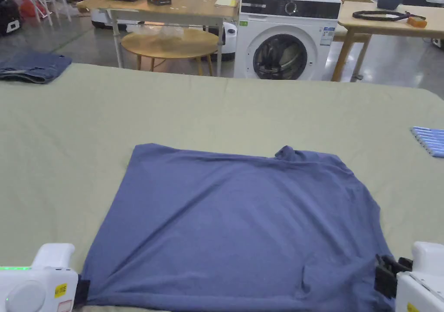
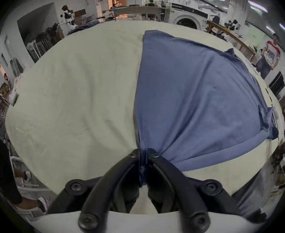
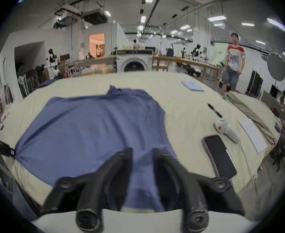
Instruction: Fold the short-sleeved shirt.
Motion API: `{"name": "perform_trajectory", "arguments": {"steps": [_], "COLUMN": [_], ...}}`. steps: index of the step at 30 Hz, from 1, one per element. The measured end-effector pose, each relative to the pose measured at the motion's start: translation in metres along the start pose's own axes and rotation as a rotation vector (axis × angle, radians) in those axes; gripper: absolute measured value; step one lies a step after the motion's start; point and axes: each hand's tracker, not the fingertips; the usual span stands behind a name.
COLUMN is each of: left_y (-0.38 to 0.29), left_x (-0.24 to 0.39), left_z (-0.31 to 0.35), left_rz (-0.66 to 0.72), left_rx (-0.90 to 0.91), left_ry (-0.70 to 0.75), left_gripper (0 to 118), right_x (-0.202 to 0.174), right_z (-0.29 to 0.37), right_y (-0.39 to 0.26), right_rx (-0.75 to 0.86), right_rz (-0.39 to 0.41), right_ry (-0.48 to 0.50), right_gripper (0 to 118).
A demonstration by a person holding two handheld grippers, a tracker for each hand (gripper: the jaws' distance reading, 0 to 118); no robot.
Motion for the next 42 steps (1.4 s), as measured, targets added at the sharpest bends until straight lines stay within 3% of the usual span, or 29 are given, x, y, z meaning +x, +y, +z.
{"name": "perform_trajectory", "arguments": {"steps": [2, 9, 11, 12, 14, 15, 17, 24, 29, 35, 42], "left_y": [0.002, -0.003, -0.004, -0.005, -0.004, -0.004, -0.003, 0.010, 0.055, 0.143, 0.210], "left_x": [0.001, 0.002, 0.002, 0.001, 0.001, 0.002, 0.001, 0.005, 0.000, 0.010, 0.019], "left_z": [0.002, -0.001, -0.002, -0.001, 0.001, 0.002, 0.006, 0.031, 0.041, 0.021, -0.046], "left_rz": [0.000, -0.011, -0.010, -0.009, -0.013, -0.017, -0.023, -0.034, -0.025, -0.040, -0.052], "left_rx": [0.012, 0.014, 0.014, 0.015, 0.018, 0.020, 0.027, 0.119, 0.191, 0.226, 0.142], "left_ry": [-0.003, 0.004, 0.001, -0.003, -0.012, -0.017, -0.018, -0.048, -0.062, -0.065, -0.039], "left_gripper": [1, 1, 1, 1, 1, 1, 1, 1, 1, 1, 1], "right_x": [0.015, 0.029, 0.030, 0.031, 0.030, 0.031, 0.030, 0.030, 0.024, 0.022, 0.017], "right_z": [-0.006, -0.050, -0.045, -0.043, -0.035, -0.035, -0.034, -0.005, -0.006, -0.057, -0.139], "right_y": [-0.010, -0.062, -0.069, -0.068, -0.060, -0.058, -0.054, -0.018, 0.033, 0.097, 0.136], "right_rx": [-0.075, -0.362, -0.263, -0.286, -0.272, -0.273, -0.276, -0.186, -0.152, -0.119, -0.145], "right_rz": [0.009, 0.063, 0.033, 0.038, -0.006, -0.027, 0.024, -0.010, -0.006, -0.016, -0.036], "right_ry": [-0.004, 0.027, 0.022, 0.029, 0.104, 0.149, 0.094, 0.103, 0.101, 0.079, 0.069], "right_gripper": [69, 66, 60, 46, 3, 3, 3, 3, 3, 3, 3]}}
